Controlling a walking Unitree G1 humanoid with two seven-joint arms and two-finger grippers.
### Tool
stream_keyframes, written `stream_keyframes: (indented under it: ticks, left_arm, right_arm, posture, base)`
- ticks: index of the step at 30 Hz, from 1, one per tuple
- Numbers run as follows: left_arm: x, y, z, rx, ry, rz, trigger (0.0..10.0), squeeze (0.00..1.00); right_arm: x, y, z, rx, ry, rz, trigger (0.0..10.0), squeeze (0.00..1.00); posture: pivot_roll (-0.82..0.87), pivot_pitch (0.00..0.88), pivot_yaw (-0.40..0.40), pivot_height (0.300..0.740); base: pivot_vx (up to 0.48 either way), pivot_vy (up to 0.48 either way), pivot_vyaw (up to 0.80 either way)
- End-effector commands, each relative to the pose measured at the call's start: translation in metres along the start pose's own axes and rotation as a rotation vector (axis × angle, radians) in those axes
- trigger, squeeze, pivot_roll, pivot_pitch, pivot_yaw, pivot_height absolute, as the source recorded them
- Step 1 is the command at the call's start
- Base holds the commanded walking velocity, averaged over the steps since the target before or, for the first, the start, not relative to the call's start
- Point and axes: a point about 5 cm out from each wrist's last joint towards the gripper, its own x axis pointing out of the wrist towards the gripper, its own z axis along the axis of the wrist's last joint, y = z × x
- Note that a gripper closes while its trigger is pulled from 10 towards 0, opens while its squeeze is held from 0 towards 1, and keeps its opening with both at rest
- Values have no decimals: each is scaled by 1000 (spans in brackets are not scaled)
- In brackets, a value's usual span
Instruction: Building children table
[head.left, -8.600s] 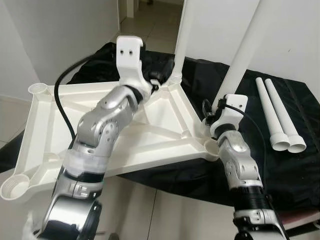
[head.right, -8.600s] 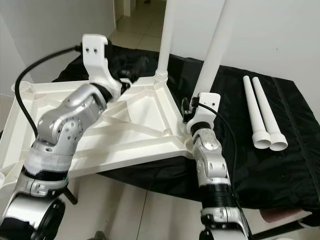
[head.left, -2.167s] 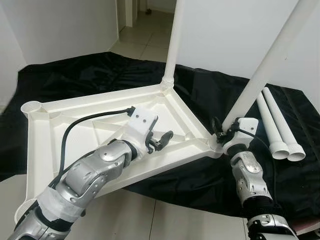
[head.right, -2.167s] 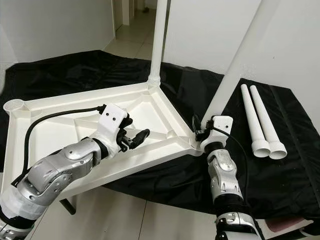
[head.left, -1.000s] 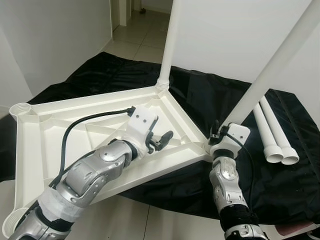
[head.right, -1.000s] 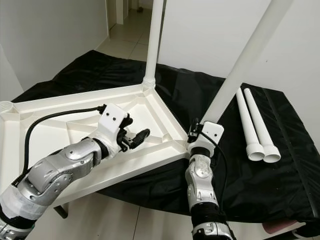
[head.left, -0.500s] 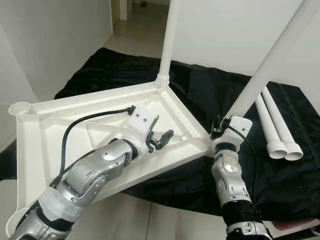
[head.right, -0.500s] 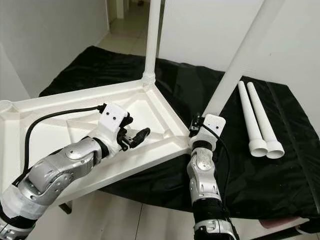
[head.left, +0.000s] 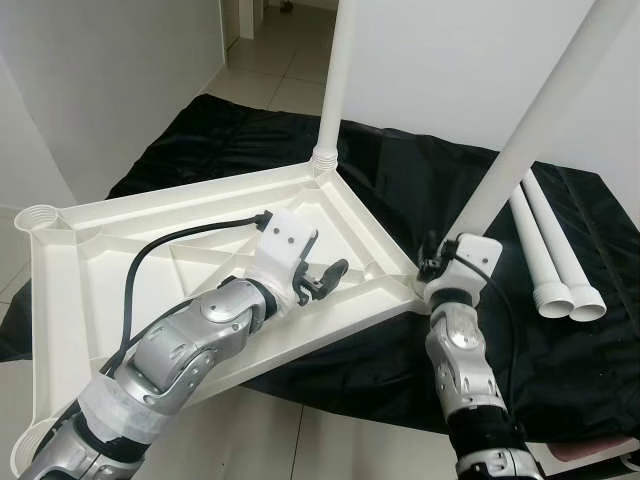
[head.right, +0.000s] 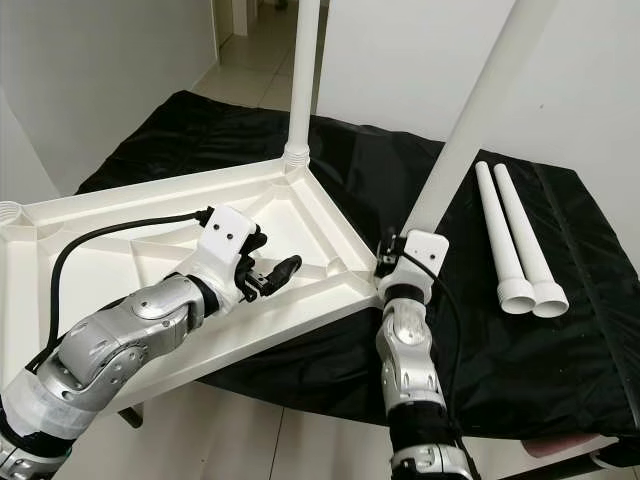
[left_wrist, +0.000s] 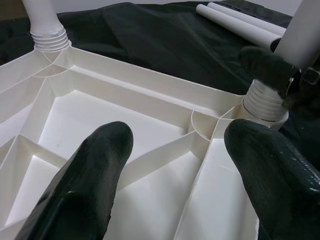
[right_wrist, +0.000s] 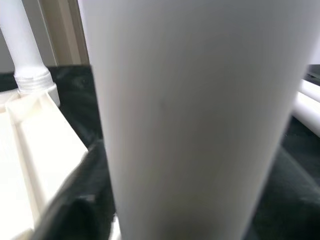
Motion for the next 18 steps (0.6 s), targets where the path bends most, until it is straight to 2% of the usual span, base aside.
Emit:
stream_keyframes:
  ticks: [1, 3, 4, 6, 8, 10, 12, 13, 14, 15, 16, 18]
  left_arm:
    - [0, -11, 3, 15, -13, -188, 10000, 0]
    - [0, -11, 3, 15, -13, -188, 10000, 0]
    - [0, -11, 3, 14, -15, -188, 10000, 0]
    - [0, -11, 3, 14, -15, -188, 10000, 0]
    - [1, -10, 4, 14, -16, -187, 10000, 0]
    - [1, -10, 4, 14, -16, -187, 10000, 0]
    - [1, -10, 4, 13, -17, -187, 10000, 0]
    - [1, -10, 5, 14, -18, -187, 10000, 0]
    - [3, -9, 6, 15, -22, -185, 10000, 0]
    - [3, -9, 6, 15, -22, -185, 10000, 0]
    - [3, -8, 6, 16, -23, -184, 10000, 0]
    - [3, -8, 7, 16, -25, -184, 10000, 0]
  right_arm:
    - [1, -4, 3, -14, -18, 9, 10000, 1000]
    - [1, -4, 3, -14, -18, 9, 10000, 1000]
    - [5, -7, 8, -31, -46, 71, 10000, 0]
    - [5, -7, 8, -31, -46, 71, 10000, 0]
    - [10, -10, 13, -35, -61, 147, 10000, 0]
    - [10, -10, 13, -35, -61, 147, 10000, 0]
    - [13, -12, 17, -42, -69, 195, 10000, 0]
    - [16, -14, 21, -55, -81, 274, 10000, 0]
    - [22, -18, 27, -88, -89, 393, 3529, 0]
    - [22, -18, 27, -88, -89, 393, 3529, 0]
    - [24, -19, 28, -103, -95, 416, 0, 0]
    - [25, -20, 29, -95, -89, 434, 0, 0]
  posture:
    - [46, 15, -92, 740]
    - [46, 15, -92, 740]
    - [45, 16, -90, 740]
    - [45, 16, -90, 740]
    - [42, 18, -87, 740]
    - [42, 18, -87, 740]
    - [42, 18, -87, 740]
    - [35, 21, -80, 740]
    - [31, 22, -76, 740]
    - [31, 22, -76, 740]
    - [31, 22, -76, 740]
    - [30, 21, -75, 740]
  base:
    - [0, 0, 0]
    - [0, 0, 0]
    - [0, 0, 0]
    - [0, 0, 0]
    - [0, 0, 0]
    - [0, 0, 0]
    - [0, 0, 0]
    - [0, 0, 0]
    - [0, 0, 0]
    - [0, 0, 0]
    - [0, 0, 0]
    - [0, 0, 0]
